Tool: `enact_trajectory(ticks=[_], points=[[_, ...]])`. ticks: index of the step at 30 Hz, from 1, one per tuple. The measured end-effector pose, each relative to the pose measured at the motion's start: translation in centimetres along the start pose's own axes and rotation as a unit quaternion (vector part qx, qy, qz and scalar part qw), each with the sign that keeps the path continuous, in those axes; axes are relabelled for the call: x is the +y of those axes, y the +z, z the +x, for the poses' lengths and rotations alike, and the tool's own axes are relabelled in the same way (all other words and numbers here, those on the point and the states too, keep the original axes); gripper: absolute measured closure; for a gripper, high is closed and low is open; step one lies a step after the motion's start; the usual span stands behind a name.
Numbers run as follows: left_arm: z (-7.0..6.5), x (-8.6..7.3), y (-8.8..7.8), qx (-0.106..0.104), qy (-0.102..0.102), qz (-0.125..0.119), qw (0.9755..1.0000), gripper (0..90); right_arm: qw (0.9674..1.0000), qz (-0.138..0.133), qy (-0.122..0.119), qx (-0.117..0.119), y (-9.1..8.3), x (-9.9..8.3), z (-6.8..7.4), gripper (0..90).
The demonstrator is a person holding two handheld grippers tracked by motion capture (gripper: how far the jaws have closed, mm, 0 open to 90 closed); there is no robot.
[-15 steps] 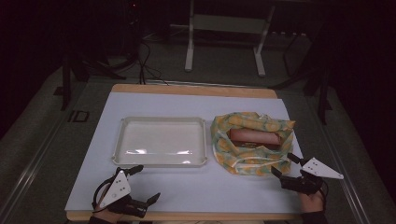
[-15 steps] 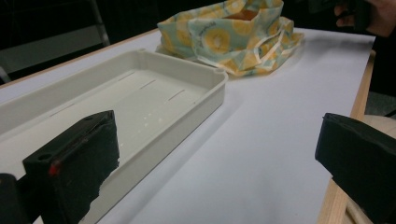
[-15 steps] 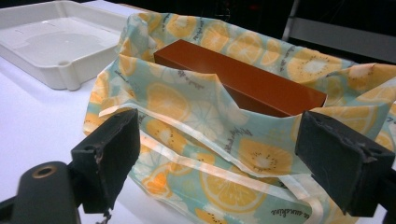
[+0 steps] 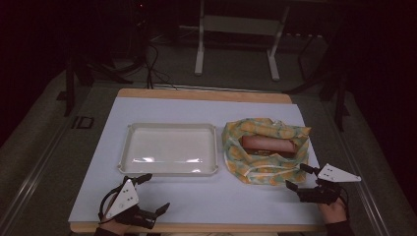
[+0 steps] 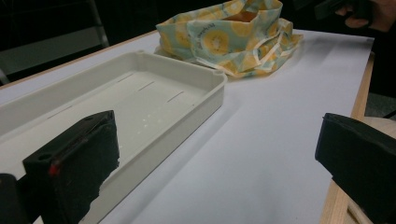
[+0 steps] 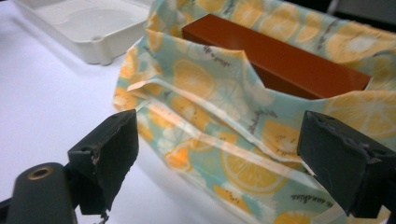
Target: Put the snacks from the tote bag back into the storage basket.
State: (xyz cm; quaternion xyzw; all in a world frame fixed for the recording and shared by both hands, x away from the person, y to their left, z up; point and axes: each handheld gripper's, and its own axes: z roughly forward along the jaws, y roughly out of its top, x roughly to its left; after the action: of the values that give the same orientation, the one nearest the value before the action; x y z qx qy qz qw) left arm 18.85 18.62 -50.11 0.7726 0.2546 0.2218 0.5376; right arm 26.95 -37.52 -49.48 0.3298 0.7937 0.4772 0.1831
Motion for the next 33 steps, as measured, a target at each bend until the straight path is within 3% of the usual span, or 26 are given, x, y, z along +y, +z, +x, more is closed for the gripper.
enact_trajectory(ticks=[5,10,15,17,25,33], points=[[-0.3,0.0,0.1,-0.006,0.009,0.009,0.9999,0.0,0.9998,0.007,0.001,0.021,-0.4,0.1,-0.5,12.6],[-0.6,0.1,0.3,-0.015,0.021,0.018,0.9995,0.0,0.9995,0.021,-0.022,0.01,-0.5,0.3,-0.3,11.5],[-0.6,0.1,0.2,-0.016,0.017,0.015,0.9996,0.0,0.9986,0.022,-0.041,0.026,-0.3,0.4,0.2,11.5],[-0.6,0.2,0.2,-0.017,0.015,0.011,0.9997,0.0,0.998,0.023,-0.038,0.044,-0.1,0.6,0.3,11.5],[-0.6,0.2,0.2,-0.018,0.018,0.016,0.9996,0.0,0.9957,0.037,-0.042,0.074,0.2,1.3,0.5,11.6],[-0.6,0.2,0.3,-0.021,0.017,0.017,0.9995,0.0,0.9929,0.047,-0.065,0.088,0.5,2.4,0.9,13.6]])
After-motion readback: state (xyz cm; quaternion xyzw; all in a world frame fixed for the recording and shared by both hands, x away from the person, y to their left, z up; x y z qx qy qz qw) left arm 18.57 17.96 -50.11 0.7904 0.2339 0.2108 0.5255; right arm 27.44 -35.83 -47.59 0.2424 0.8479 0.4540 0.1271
